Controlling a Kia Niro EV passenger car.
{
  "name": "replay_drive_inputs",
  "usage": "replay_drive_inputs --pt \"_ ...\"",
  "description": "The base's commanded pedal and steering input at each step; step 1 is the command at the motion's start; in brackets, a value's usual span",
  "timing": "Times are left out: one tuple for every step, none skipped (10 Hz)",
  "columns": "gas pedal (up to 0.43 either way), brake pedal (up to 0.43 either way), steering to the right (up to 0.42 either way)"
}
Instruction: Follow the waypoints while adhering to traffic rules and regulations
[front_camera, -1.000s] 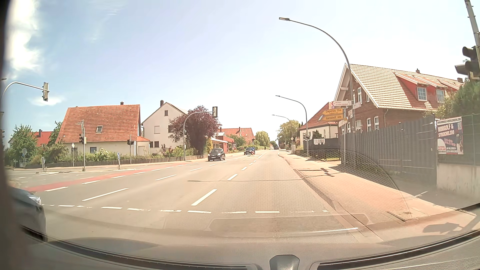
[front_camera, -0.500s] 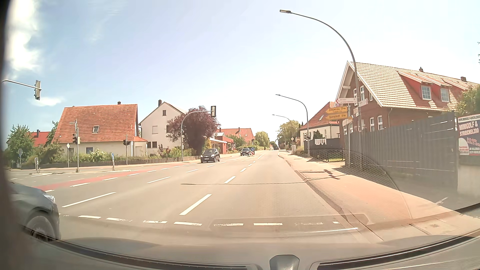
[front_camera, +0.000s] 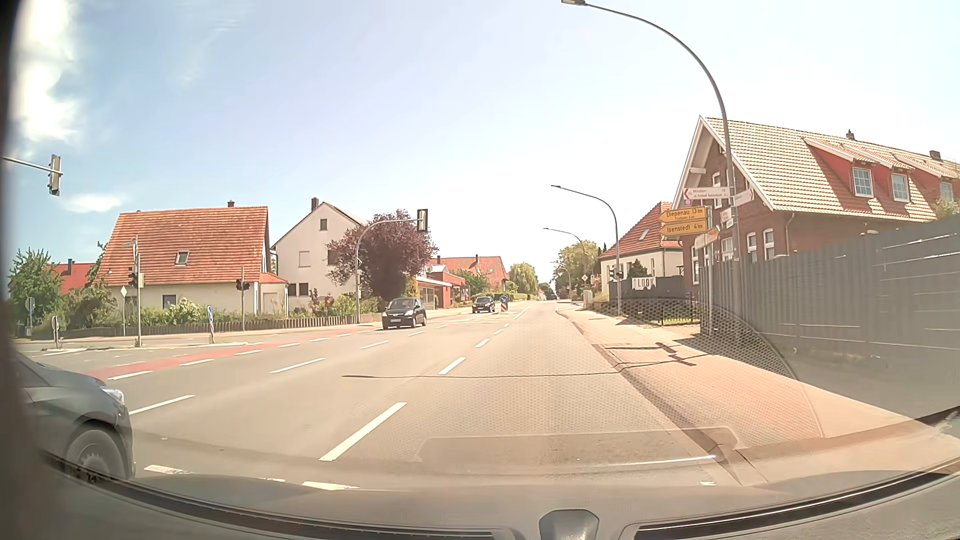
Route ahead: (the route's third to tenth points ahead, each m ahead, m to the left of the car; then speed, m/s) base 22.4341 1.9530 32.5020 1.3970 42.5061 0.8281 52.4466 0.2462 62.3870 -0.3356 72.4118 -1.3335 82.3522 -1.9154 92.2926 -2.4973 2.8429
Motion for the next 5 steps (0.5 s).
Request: replay_drive_inputs --pt "0.240 0.006 0.015" --pt "0.240 0.006 0.015" --pt "0.240 0.006 0.016" --pt "0.248 0.006 0.017" --pt "0.248 0.012 0.019"
